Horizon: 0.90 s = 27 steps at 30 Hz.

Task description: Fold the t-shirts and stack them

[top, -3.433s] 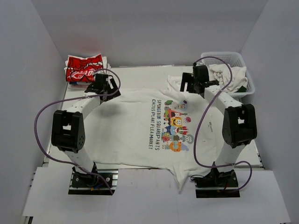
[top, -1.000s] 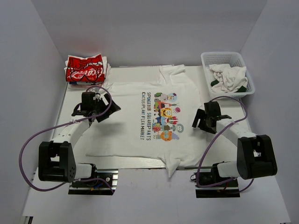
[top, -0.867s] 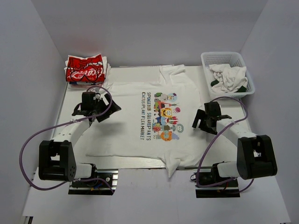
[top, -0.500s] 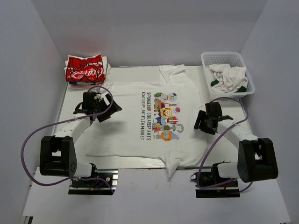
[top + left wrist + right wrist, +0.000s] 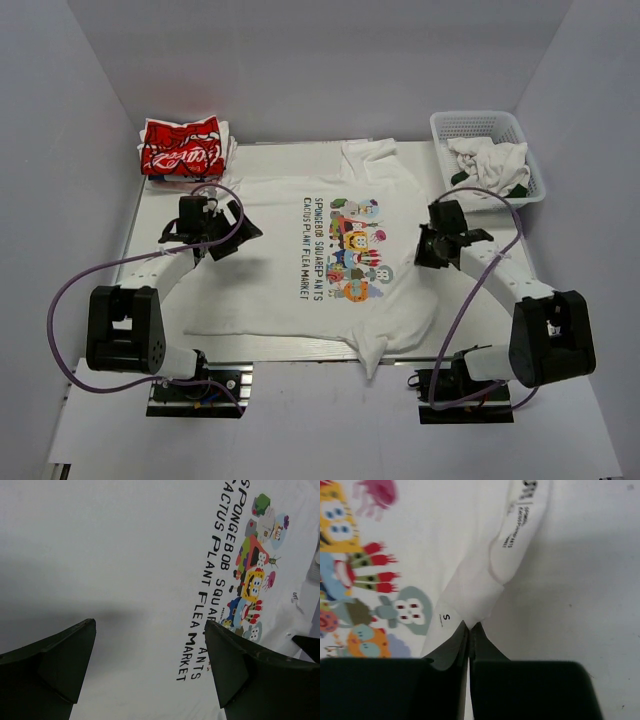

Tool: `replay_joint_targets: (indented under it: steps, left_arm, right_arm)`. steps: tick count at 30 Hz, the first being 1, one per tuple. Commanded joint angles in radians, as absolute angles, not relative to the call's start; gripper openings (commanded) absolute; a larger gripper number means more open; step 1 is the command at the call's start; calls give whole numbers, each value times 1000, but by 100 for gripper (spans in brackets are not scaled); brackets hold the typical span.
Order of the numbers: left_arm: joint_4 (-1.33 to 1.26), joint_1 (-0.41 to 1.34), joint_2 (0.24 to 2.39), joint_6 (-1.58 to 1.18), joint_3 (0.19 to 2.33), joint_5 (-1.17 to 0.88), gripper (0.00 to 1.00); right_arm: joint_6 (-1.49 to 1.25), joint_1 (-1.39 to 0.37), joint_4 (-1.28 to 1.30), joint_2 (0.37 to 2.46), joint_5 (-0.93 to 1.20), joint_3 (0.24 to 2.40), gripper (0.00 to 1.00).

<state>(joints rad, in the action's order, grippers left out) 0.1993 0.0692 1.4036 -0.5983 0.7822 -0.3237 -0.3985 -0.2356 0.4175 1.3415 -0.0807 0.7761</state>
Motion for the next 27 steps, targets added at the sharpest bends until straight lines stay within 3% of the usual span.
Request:
replay_joint_targets:
  steps: [1,7,15,17,18,19,21,27]
  left_arm:
    - [186,72,1405,-571,778,-321,100]
    - [209,72,1416,-549,778,-311,100]
    - [239,72,1459,-531,799,-301,100]
    - [250,72,1486,-522,799,-301,100]
    - [250,72,1486,-522,808,-301,100]
    - [250,72,1500,-522,808,-301,100]
    - [239,72,1528,-522,808,-313,100]
    - [239,72,1577,-494,836,-342,100]
  right_arm:
    - [-394,-339,469,1336,-115,892,0]
    - [-456,-515,503,1546,-199,1015,0]
    - [-499,-791,678,1920,-437,1409,0]
    - [-497,-814,710,1983,-492,1469,9]
    - [-500,-839,728,1999,-509,1494,9]
    - [-502,-847,727,2003,-514,1506,14]
    - [-485,-873,716,1999,-517,1499,90]
    - [-493,-862,596,1798,-494,1358,91]
